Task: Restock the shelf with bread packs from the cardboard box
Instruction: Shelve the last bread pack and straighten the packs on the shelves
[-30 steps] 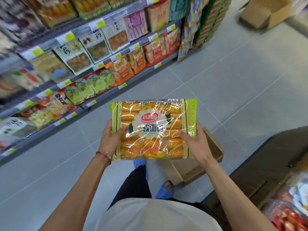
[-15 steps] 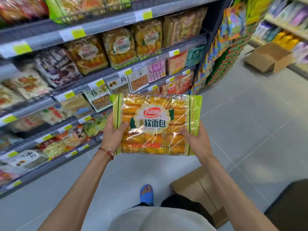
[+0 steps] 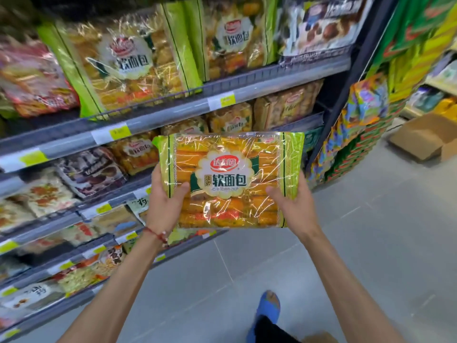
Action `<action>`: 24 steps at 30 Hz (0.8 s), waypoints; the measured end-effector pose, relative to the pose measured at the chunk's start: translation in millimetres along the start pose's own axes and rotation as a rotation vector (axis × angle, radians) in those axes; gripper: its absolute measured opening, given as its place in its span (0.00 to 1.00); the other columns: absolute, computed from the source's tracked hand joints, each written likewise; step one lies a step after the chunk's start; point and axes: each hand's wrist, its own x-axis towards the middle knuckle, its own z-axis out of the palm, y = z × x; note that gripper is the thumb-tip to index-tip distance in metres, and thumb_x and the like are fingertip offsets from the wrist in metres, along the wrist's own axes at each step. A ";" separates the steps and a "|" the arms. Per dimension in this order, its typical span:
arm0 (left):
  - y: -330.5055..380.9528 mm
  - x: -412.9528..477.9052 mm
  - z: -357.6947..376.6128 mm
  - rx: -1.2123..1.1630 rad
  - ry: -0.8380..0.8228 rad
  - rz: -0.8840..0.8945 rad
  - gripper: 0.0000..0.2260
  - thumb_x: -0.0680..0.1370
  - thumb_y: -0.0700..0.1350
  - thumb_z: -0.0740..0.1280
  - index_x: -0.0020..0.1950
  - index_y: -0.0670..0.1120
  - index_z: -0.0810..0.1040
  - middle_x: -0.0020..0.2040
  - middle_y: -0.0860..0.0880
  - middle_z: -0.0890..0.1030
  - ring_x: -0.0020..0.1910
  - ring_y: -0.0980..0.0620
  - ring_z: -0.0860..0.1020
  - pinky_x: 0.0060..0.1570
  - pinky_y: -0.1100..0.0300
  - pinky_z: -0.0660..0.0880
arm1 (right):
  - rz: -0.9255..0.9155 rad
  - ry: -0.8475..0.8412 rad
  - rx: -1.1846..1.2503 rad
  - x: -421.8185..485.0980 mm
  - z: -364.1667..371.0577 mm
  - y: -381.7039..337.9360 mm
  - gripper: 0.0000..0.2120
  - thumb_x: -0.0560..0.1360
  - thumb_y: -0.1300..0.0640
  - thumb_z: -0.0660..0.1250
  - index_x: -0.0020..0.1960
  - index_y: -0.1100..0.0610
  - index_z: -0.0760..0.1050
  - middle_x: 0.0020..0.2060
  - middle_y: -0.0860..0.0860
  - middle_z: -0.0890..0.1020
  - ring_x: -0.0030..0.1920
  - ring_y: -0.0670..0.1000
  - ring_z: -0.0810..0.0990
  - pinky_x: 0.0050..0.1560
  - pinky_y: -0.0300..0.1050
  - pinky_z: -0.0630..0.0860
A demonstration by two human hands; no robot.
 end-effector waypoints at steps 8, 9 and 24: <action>67.4 92.9 71.5 -0.007 0.134 0.106 0.29 0.79 0.42 0.70 0.76 0.52 0.60 0.65 0.62 0.73 0.61 0.69 0.74 0.63 0.64 0.72 | -0.141 -0.106 0.005 148.2 -32.0 -41.5 0.46 0.71 0.37 0.75 0.81 0.46 0.58 0.79 0.39 0.63 0.80 0.46 0.60 0.81 0.55 0.57; 74.0 102.8 77.3 0.002 0.146 0.113 0.31 0.79 0.42 0.70 0.78 0.51 0.59 0.67 0.60 0.73 0.64 0.66 0.73 0.65 0.63 0.70 | -0.157 -0.107 -0.008 162.9 -33.6 -46.5 0.47 0.70 0.35 0.74 0.82 0.45 0.56 0.79 0.41 0.63 0.80 0.47 0.59 0.80 0.58 0.57; 149.9 268.6 143.4 -0.016 0.423 0.267 0.36 0.80 0.45 0.68 0.81 0.52 0.49 0.78 0.59 0.53 0.72 0.67 0.52 0.71 0.68 0.50 | -0.317 -0.130 -0.019 376.9 -17.6 -116.3 0.47 0.77 0.47 0.73 0.84 0.49 0.45 0.82 0.43 0.52 0.78 0.40 0.51 0.73 0.38 0.49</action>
